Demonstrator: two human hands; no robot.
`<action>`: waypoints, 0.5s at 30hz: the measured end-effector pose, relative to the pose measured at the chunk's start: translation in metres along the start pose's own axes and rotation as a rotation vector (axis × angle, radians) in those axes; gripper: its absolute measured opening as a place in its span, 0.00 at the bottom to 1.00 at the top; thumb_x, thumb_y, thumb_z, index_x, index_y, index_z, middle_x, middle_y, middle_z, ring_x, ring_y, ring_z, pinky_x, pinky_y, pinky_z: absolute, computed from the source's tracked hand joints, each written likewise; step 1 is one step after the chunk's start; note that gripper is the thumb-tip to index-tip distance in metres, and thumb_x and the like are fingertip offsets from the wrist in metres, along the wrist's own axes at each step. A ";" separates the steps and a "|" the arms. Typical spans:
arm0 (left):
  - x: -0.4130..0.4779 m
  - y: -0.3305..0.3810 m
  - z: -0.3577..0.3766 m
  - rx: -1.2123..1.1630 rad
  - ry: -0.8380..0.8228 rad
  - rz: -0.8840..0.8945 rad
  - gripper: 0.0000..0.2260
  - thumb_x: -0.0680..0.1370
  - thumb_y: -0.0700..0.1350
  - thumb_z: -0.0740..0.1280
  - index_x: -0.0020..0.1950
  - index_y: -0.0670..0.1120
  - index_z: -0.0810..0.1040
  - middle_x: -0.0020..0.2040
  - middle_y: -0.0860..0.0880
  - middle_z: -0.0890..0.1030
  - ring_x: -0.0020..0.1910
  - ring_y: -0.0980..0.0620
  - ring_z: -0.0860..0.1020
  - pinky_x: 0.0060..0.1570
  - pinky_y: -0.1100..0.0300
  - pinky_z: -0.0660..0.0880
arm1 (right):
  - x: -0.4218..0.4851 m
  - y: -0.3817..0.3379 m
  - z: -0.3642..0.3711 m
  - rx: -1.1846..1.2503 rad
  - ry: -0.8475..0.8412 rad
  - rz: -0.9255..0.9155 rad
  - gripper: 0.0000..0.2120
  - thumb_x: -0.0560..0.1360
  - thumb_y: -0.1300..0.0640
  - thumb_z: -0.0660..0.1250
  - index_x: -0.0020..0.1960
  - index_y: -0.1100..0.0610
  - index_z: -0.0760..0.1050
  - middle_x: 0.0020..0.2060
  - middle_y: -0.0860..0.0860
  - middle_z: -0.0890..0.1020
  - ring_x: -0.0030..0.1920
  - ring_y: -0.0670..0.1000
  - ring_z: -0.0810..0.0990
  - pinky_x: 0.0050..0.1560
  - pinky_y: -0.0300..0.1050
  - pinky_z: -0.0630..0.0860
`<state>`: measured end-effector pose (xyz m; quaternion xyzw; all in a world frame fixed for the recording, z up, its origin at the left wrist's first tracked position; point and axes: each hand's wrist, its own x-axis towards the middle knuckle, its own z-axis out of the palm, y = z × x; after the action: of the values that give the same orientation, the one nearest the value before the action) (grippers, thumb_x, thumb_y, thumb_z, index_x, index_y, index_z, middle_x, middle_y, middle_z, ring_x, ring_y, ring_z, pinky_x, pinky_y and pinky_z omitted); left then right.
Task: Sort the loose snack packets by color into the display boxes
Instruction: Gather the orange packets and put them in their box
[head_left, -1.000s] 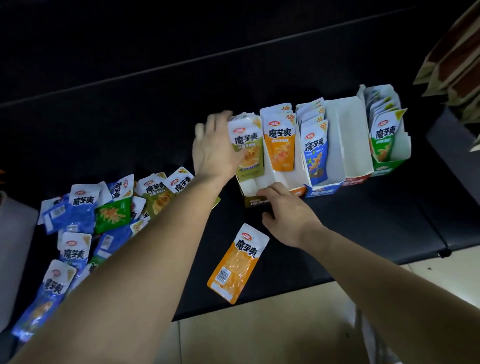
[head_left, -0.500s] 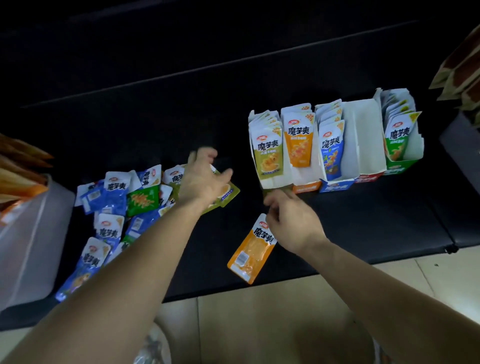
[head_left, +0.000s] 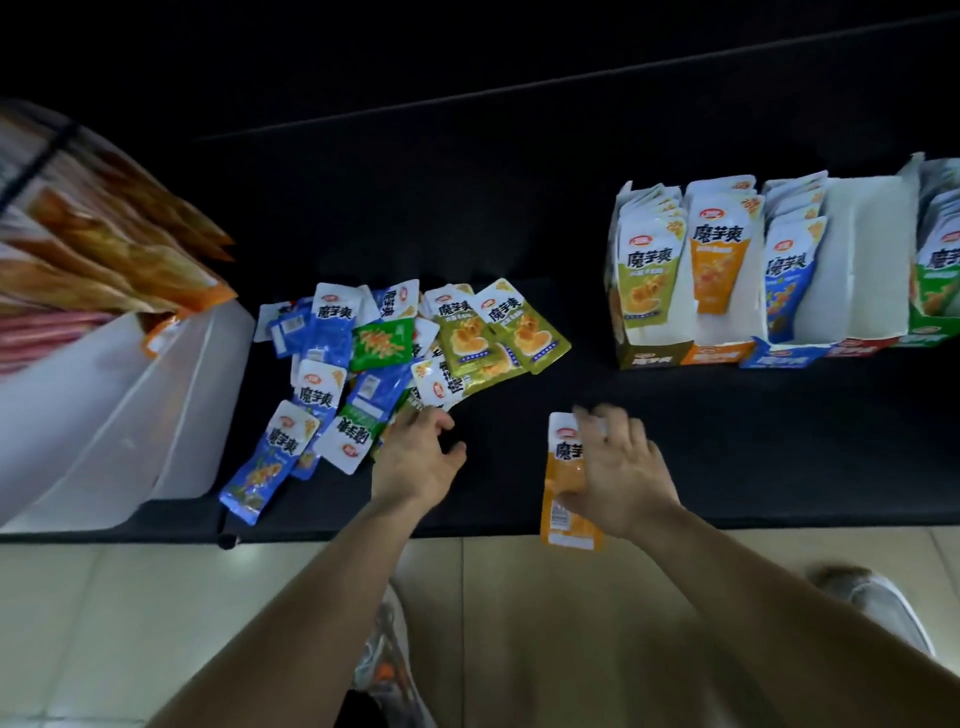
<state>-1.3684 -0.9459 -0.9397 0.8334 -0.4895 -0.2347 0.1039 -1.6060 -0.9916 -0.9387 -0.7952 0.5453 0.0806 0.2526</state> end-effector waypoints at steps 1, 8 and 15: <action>0.002 -0.002 -0.002 0.012 0.034 -0.005 0.13 0.75 0.53 0.72 0.57 0.52 0.76 0.56 0.51 0.76 0.56 0.48 0.76 0.52 0.51 0.77 | 0.002 -0.004 0.000 0.026 0.015 0.070 0.54 0.67 0.39 0.76 0.80 0.52 0.46 0.72 0.54 0.58 0.71 0.58 0.62 0.68 0.53 0.68; -0.007 -0.027 -0.005 0.196 0.181 -0.272 0.32 0.74 0.57 0.71 0.71 0.47 0.62 0.71 0.41 0.63 0.69 0.36 0.64 0.63 0.42 0.69 | 0.006 -0.017 0.003 0.294 0.009 0.097 0.60 0.67 0.52 0.81 0.81 0.51 0.39 0.69 0.55 0.58 0.66 0.60 0.72 0.63 0.56 0.76; -0.053 -0.018 0.030 0.341 0.078 0.007 0.26 0.78 0.56 0.62 0.75 0.55 0.61 0.76 0.48 0.62 0.69 0.42 0.66 0.59 0.48 0.72 | -0.001 -0.024 0.011 0.514 0.122 0.210 0.57 0.68 0.59 0.79 0.80 0.48 0.40 0.55 0.54 0.77 0.56 0.58 0.79 0.55 0.57 0.79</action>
<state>-1.3910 -0.8889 -0.9576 0.8457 -0.5206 -0.1155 -0.0194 -1.5827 -0.9789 -0.9400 -0.6477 0.6413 -0.0825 0.4029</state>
